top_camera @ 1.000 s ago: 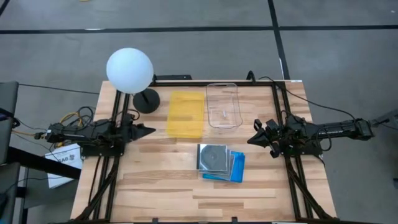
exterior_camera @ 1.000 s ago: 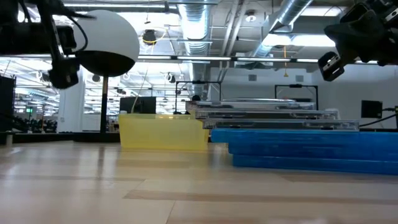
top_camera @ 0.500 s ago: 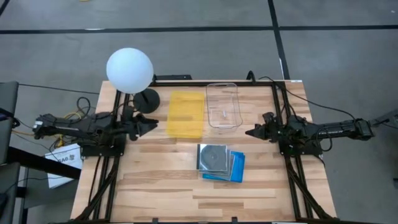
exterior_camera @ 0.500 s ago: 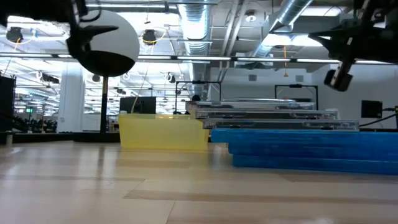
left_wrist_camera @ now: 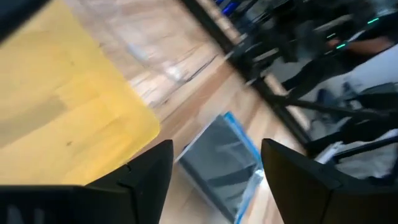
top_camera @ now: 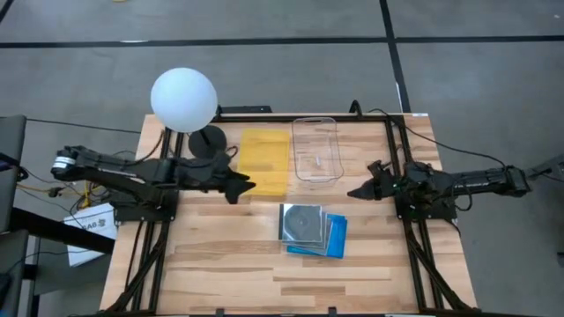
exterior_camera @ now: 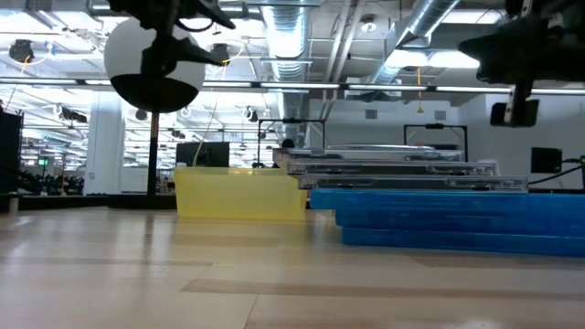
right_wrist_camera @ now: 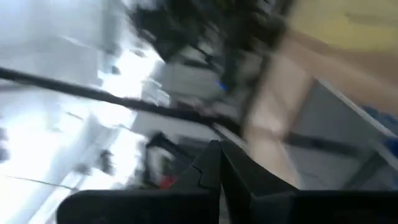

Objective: Pick & place jewel cases by type
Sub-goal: Put the black CD case into the transparent bin

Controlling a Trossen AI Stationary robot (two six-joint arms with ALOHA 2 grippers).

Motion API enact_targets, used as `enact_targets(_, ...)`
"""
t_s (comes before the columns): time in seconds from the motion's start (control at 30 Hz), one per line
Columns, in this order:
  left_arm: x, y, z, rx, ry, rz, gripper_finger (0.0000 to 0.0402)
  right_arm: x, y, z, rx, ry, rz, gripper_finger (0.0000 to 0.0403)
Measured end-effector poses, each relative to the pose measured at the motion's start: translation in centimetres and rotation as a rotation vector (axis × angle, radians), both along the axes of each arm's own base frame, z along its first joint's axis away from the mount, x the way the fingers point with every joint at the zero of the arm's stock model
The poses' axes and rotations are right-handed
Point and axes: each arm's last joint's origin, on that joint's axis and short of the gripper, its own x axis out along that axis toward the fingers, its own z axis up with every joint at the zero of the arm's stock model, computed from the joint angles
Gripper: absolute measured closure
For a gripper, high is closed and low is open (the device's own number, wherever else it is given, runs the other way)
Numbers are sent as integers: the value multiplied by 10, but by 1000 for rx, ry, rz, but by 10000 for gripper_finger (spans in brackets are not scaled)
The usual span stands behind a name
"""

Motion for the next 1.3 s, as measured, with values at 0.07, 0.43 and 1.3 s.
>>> enact_targets(0.07,6,-1,-8,-18,76,7,166,4,4,9,-91,156,26,403)
enact_targets(0.43,37,-6,-48,-235,225,-36,166,47,30,59,-532,532,225,403)
enact_targets(1.3,-26,-49,-133,-705,-106,86,166,88,62,22,-834,607,495,403)
